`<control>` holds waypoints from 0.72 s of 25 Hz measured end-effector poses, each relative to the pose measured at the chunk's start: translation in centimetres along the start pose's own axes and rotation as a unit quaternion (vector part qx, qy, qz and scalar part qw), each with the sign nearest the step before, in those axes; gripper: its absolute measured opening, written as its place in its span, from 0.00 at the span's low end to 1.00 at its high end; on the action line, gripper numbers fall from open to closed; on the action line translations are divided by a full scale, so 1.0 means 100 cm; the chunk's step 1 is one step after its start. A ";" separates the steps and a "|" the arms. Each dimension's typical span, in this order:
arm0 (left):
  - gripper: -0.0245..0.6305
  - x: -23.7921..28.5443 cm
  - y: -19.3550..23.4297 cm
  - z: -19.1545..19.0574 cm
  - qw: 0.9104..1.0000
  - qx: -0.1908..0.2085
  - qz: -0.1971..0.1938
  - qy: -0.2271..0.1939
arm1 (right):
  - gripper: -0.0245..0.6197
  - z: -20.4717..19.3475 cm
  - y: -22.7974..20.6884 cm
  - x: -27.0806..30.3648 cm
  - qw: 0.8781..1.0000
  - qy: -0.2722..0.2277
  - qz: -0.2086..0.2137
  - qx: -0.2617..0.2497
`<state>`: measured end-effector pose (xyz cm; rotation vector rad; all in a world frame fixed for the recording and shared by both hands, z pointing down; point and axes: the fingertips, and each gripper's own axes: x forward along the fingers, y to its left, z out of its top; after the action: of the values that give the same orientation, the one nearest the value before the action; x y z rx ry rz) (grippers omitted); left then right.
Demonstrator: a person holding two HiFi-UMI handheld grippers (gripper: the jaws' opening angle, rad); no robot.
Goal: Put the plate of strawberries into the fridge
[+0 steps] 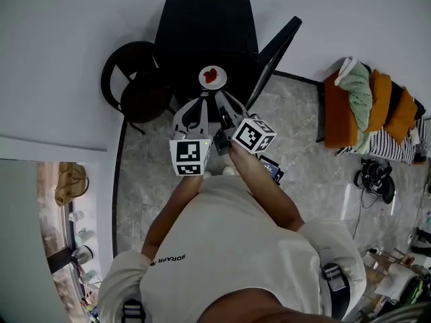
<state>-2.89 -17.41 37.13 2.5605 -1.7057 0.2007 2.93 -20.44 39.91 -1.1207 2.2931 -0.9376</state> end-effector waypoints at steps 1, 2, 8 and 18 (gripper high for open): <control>0.04 0.000 0.000 0.002 1.000 0.002 0.000 -0.005 | 0.06 0.002 0.006 0.001 1.000 0.005 0.004 -0.029; 0.04 0.001 0.001 0.005 1.000 0.003 0.000 -0.009 | 0.06 0.005 0.011 0.002 0.998 0.009 0.008 -0.057; 0.04 -0.002 0.005 0.009 1.000 -0.008 0.005 -0.018 | 0.06 0.010 0.032 0.002 0.984 0.023 0.015 -0.173; 0.04 -0.004 0.009 0.011 0.999 -0.015 0.014 -0.025 | 0.06 0.003 0.054 0.003 0.953 0.045 0.024 -0.300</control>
<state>-3.75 -17.55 36.00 2.5424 -1.7484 0.1138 0.07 -18.39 35.78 -1.2554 2.7578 -0.2652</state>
